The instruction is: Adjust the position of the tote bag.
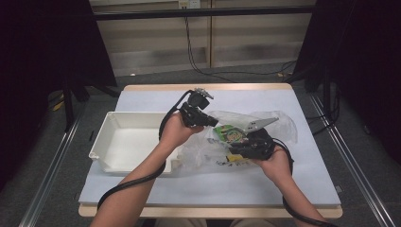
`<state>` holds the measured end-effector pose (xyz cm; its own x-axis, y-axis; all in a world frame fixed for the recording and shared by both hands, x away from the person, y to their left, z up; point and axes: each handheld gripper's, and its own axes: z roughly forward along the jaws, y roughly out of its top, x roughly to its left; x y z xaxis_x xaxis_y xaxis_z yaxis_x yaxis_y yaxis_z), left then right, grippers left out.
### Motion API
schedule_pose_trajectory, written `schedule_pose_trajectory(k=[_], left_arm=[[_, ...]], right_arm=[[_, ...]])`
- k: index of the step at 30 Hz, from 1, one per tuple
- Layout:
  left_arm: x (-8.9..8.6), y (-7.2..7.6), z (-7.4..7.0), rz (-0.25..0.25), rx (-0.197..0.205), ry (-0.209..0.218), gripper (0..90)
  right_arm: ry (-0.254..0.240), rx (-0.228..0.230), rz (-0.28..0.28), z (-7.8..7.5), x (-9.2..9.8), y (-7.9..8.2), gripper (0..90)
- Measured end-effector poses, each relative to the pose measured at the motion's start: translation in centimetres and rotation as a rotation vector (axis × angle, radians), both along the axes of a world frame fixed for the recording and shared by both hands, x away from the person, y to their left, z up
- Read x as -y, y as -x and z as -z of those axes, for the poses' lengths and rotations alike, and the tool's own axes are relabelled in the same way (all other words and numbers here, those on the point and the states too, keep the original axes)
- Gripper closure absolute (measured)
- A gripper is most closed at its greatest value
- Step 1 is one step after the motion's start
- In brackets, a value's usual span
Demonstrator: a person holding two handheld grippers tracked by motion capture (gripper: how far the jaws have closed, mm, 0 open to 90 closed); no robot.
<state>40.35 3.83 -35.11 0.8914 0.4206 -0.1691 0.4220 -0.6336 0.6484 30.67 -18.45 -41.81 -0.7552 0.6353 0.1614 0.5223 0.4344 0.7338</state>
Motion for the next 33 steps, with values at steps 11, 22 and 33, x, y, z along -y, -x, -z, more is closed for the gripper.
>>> schedule_pose_trajectory(k=[11, 22, 33], left_arm=[[-0.4, -1.8, 1.1, -0.043, -0.009, -0.018, 88.6], [-0.2, -2.6, 1.7, -0.065, -0.011, -0.023, 88.8], [-0.2, -2.0, 2.1, -0.056, -0.016, -0.02, 88.9]], right_arm=[[-0.008, -0.048, -0.019, 2.6, 1.0, 1.8, 86.7], [0.009, -0.091, -0.026, 4.4, 1.6, 3.4, 86.6], [-0.029, -0.05, 0.035, 3.6, 1.7, 3.7, 56.5]])
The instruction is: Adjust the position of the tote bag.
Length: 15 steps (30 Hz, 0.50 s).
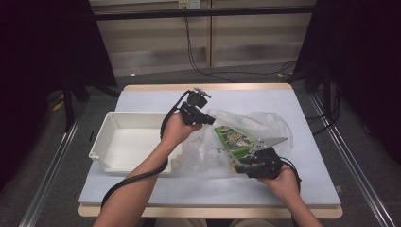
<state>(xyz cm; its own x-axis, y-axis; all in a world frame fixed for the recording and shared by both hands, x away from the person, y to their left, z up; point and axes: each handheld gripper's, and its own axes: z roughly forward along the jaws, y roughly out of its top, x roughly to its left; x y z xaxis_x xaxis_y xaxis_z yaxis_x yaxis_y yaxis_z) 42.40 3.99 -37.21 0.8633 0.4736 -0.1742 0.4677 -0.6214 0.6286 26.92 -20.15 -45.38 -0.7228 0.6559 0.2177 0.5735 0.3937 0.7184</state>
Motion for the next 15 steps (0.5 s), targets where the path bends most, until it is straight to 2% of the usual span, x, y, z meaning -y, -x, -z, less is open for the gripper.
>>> schedule_pose_trajectory(k=[2, 3, 5, 8, 13, 15], left_arm=[[-0.1, 0.0, -0.1, 0.007, -0.001, -0.007, 88.9], [-0.1, 0.0, -0.1, 0.007, -0.001, -0.007, 88.9], [-0.1, 0.1, -0.1, 0.005, -0.001, -0.001, 88.9], [0.0, 0.3, -0.2, 0.011, -0.001, 0.002, 89.0], [0.2, 0.3, -0.3, 0.012, -0.011, 0.012, 89.0], [0.4, 0.3, -0.2, 0.011, -0.009, 0.001, 89.1]], right_arm=[[-0.005, 0.024, 0.021, -0.6, -0.4, -0.2, 45.3], [-0.005, 0.024, 0.021, -0.6, -0.4, -0.2, 45.3], [-0.027, 0.038, 0.046, -1.3, -0.8, -0.7, 38.1], [-0.025, 0.056, 0.064, -1.8, -1.4, -1.5, 33.2], [-0.028, 0.065, 0.048, -2.2, -2.5, -2.3, 32.5], [-0.039, 0.043, 0.063, -1.7, -3.3, -3.1, 30.5]])
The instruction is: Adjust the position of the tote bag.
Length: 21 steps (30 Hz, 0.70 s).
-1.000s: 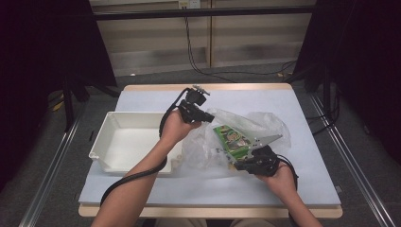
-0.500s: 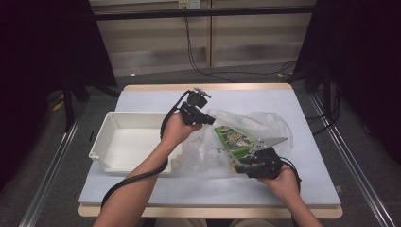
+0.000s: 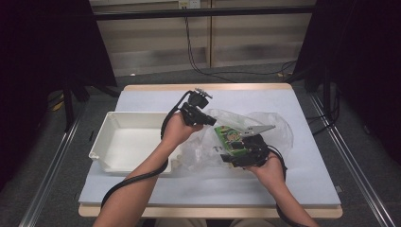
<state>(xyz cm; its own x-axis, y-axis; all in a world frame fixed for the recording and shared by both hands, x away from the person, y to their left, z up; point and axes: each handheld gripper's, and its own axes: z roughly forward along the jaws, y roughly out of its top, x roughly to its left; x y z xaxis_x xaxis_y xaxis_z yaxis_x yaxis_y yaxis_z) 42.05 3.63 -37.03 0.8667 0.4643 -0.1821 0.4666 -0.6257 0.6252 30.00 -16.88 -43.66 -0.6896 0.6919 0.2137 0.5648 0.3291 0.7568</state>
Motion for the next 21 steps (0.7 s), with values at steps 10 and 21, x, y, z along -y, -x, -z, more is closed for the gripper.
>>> schedule_pose_trajectory(k=[10, 21], left_arm=[[-0.1, -0.2, 0.0, 0.01, -0.005, -0.009, 89.2], [0.5, -0.7, 0.7, -0.008, -0.013, -0.015, 89.4]], right_arm=[[0.009, -0.053, -0.029, 2.0, -1.0, -0.9, 38.7], [0.004, -0.116, -0.139, 3.4, -2.1, 0.5, 75.9]])
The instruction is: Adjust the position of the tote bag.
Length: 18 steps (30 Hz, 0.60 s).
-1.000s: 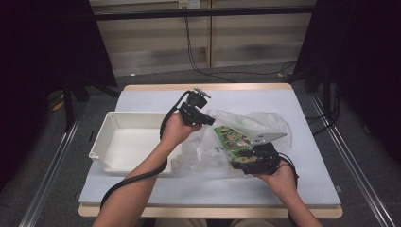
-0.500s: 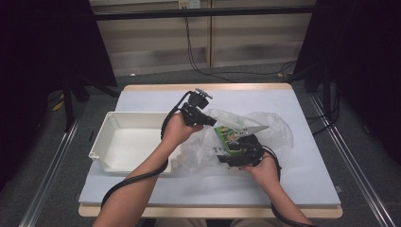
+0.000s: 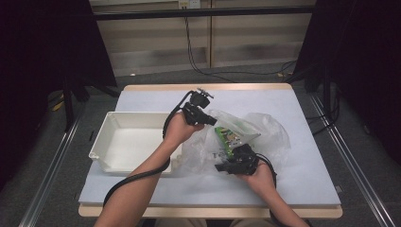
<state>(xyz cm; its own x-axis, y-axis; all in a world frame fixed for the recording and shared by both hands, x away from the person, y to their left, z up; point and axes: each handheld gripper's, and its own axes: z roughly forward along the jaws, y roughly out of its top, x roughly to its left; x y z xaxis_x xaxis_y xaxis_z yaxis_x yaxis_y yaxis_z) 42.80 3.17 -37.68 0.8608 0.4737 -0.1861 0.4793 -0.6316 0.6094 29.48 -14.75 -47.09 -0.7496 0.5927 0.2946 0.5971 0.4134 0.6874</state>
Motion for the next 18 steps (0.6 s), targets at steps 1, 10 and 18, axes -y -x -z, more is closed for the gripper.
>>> schedule_pose_trajectory(k=[1, 10, 18], left_arm=[[0.2, -0.2, 0.2, 0.002, 0.006, -0.006, 89.5], [0.3, -0.7, 0.8, -0.035, 0.011, -0.016, 89.7], [0.3, -0.6, 0.7, -0.036, 0.02, -0.012, 89.8]], right_arm=[[0.0, 0.003, -0.013, 0.2, -0.2, 0.1, 76.8], [0.026, -0.005, -0.067, 0.8, -0.9, 1.6, 80.2], [0.031, -0.004, -0.07, 0.8, -0.8, 2.1, 69.6]])
